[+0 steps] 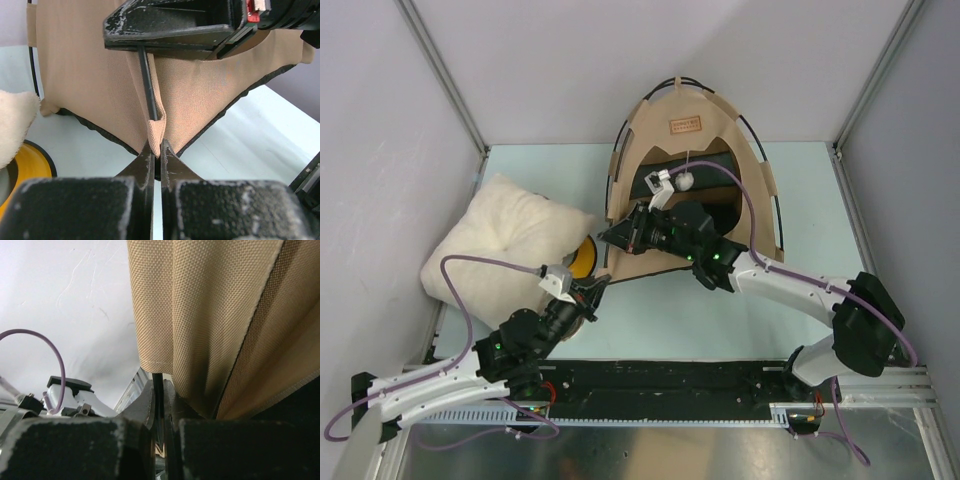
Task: Set up the pet tent
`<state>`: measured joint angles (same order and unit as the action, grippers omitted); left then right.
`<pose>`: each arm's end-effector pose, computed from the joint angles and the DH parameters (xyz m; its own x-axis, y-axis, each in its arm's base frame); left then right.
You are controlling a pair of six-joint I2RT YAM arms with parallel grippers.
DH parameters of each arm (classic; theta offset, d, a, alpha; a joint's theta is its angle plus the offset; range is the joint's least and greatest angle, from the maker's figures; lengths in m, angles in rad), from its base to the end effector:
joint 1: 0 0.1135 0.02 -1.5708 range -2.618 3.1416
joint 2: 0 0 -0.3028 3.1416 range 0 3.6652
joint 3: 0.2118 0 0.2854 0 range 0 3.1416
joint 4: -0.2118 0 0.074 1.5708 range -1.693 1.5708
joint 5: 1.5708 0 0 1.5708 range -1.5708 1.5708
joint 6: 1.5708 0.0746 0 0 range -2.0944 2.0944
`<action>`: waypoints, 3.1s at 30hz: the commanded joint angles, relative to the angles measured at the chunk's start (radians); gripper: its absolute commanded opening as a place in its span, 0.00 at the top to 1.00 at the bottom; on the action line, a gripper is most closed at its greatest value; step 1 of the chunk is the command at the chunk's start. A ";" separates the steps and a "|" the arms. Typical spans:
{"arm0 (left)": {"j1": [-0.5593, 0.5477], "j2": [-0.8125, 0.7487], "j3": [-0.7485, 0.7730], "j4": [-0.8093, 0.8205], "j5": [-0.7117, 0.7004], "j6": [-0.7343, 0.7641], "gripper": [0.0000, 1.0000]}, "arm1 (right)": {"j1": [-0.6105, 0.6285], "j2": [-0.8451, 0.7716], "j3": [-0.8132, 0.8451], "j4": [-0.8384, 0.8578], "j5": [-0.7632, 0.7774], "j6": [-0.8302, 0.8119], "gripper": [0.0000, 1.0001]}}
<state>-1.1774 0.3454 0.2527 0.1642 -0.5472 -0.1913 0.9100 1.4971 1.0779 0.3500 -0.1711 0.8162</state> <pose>0.0956 -0.1290 0.2598 -0.0852 -0.2182 -0.9722 0.5843 0.7794 -0.2261 0.2503 0.3427 0.3465 -0.6718 0.3055 -0.6748 -0.5734 0.3622 0.7349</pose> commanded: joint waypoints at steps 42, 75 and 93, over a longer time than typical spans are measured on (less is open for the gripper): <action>-0.019 0.043 -0.057 -0.066 0.015 0.069 1.00 | -0.089 -0.014 0.009 0.185 0.214 -0.027 1.00; -0.020 0.044 -0.046 -0.063 0.005 0.062 1.00 | 0.000 -0.001 -0.007 0.148 0.093 -0.036 1.00; -0.019 0.040 -0.070 -0.063 0.008 0.038 1.00 | -0.080 -0.061 -0.031 0.135 0.150 -0.063 1.00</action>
<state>-1.1797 0.3786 0.2150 0.1879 -0.5652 -0.1413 0.9279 1.5066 1.0405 0.4084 -0.1890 0.7765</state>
